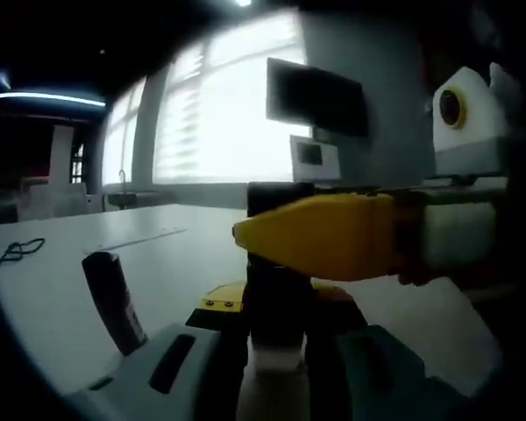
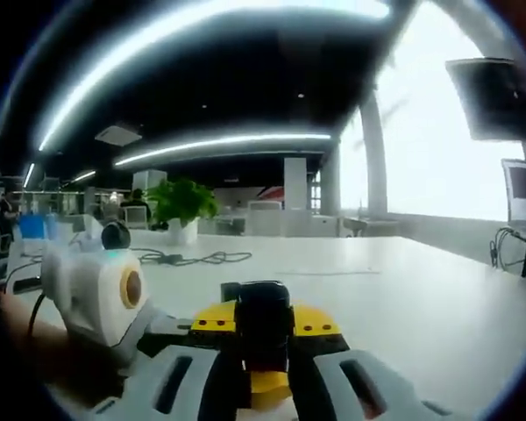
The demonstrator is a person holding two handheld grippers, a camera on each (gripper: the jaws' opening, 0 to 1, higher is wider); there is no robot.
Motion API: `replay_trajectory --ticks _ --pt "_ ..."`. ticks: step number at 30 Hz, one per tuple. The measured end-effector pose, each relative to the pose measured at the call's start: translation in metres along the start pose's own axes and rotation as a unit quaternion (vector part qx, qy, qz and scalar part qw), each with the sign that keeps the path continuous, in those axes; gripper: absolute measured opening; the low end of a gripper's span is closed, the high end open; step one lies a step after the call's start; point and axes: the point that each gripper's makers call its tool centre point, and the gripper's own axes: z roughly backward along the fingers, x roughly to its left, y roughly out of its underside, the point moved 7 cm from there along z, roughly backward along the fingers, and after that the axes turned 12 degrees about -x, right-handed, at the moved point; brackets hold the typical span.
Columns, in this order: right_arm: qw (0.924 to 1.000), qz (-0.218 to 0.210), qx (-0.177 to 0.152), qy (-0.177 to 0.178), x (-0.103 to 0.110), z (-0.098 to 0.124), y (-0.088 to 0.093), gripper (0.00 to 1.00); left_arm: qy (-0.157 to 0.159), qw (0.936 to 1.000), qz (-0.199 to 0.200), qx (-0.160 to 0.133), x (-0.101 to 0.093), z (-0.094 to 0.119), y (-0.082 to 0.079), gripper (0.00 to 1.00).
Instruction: Pick up cosmetic bottle twist off cap place on table pick up cap screw tight cap place on table
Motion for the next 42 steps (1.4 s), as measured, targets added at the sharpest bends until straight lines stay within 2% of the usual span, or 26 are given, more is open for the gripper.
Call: replay_trajectory --ticks 1,4,5,8,9,10,11,12,13,15,19,21,22,24,25,27,29,32,33,34,35,37,38,39,40,42 --pt "0.9999 0.000 0.003 -0.010 -0.001 0.000 0.000 0.15 0.004 1.0000 0.004 0.000 -0.001 0.000 -0.001 0.14" --pt "0.9979 -0.017 -0.014 -0.062 0.001 0.001 -0.003 0.33 0.017 0.9999 0.003 -0.001 -0.005 -0.001 -0.001 0.14" --pt "0.9976 -0.018 -0.015 -0.066 -0.002 0.002 -0.004 0.37 0.023 0.9997 0.004 -0.001 -0.007 -0.001 -0.001 0.14" --pt "0.9936 -0.016 -0.035 -0.107 -0.009 0.002 -0.010 0.34 0.044 0.9990 0.006 -0.002 -0.012 0.000 -0.001 0.14" --pt "0.9889 -0.006 -0.048 -0.141 -0.010 0.001 -0.012 0.33 0.048 0.9988 0.005 -0.003 -0.014 0.000 -0.001 0.14" --pt "0.9841 -0.026 -0.052 -0.168 -0.011 0.002 -0.012 0.35 0.053 0.9986 0.006 -0.003 -0.015 0.000 -0.001 0.14" --pt "0.9771 -0.032 -0.054 -0.204 -0.015 0.003 -0.012 0.37 0.060 0.9982 0.007 -0.003 -0.016 0.000 -0.001 0.14" --pt "0.9661 -0.066 -0.054 -0.243 -0.014 0.005 -0.013 0.37 0.063 0.9980 0.009 -0.003 -0.016 0.000 0.000 0.14" --pt "0.9614 -0.083 -0.048 -0.258 -0.020 0.003 -0.013 0.40 0.069 0.9975 0.011 -0.003 -0.017 0.001 0.000 0.14" --pt "0.9423 -0.103 -0.046 -0.315 -0.025 0.004 -0.013 0.42 0.082 0.9965 0.014 -0.003 -0.020 0.002 0.000 0.14" --pt "0.9207 -0.108 -0.046 -0.372 -0.038 -0.005 -0.011 0.41 0.104 0.9944 0.020 -0.003 -0.024 0.003 0.000 0.14" --pt "0.9044 -0.122 -0.035 -0.407 -0.038 -0.006 -0.009 0.40 0.107 0.9940 0.020 -0.004 -0.026 0.003 0.000 0.14" --pt "0.9018 -0.120 -0.036 -0.414 -0.038 -0.007 -0.009 0.40 0.108 0.9940 0.021 -0.004 -0.024 0.003 0.000 0.14" --pt "0.8838 -0.141 -0.026 -0.445 -0.037 -0.007 -0.009 0.40 0.108 0.9939 0.021 -0.004 -0.026 0.003 0.000 0.14" --pt "0.8783 -0.151 -0.020 -0.453 -0.037 -0.008 -0.007 0.40 0.110 0.9937 0.022 -0.004 -0.027 0.004 0.000 0.14" --pt "0.8767 -0.151 -0.017 -0.457 -0.042 -0.013 -0.004 0.40 0.111 0.9935 0.021 -0.003 -0.028 0.004 0.000 0.14" --pt "0.8674 -0.167 -0.011 -0.469 -0.045 -0.016 -0.003 0.40 0.113 0.9933 0.020 -0.004 -0.027 0.004 0.000 0.14" --pt "0.8410 -0.186 -0.006 -0.508 -0.045 -0.015 -0.006 0.39 0.122 0.9924 0.018 -0.004 -0.028 0.004 0.000 0.14" --pt "0.8346 -0.185 -0.008 -0.519 -0.045 -0.016 -0.006 0.39 0.127 0.9918 0.017 -0.004 -0.029 0.005 0.000 0.14" --pt "0.8354 -0.178 -0.012 -0.520 -0.045 -0.019 -0.007 0.38 0.128 0.9916 0.018 -0.004 -0.029 0.005 0.000 0.14" --pt "0.8324 -0.175 -0.010 -0.526 -0.046 -0.022 -0.007 0.37 0.129 0.9915 0.018 -0.003 -0.029 0.005 0.000 0.14" --pt "0.8197 -0.172 -0.001 -0.546 -0.044 -0.023 -0.007 0.35 0.130 0.9912 0.022 -0.001 -0.029 0.004 0.000 0.14" --pt "0.8068 -0.173 0.006 -0.565 -0.043 -0.024 -0.006 0.34 0.132 0.9911 0.022 -0.001 -0.029 0.004 0.000 0.14" --pt "0.7985 -0.176 0.011 -0.576 -0.042 -0.026 -0.006 0.33 0.133 0.9909 0.023 -0.001 -0.030 0.005 0.000 0.14" --pt "0.7963 -0.168 0.008 -0.581 -0.041 -0.029 -0.005 0.31 0.135 0.9906 0.023 -0.001 -0.031 0.005 0.000 0.14" --pt "0.7837 -0.172 0.013 -0.597 -0.038 -0.032 -0.004 0.27 0.138 0.9902 0.025 -0.001 -0.031 0.005 0.000 0.14"
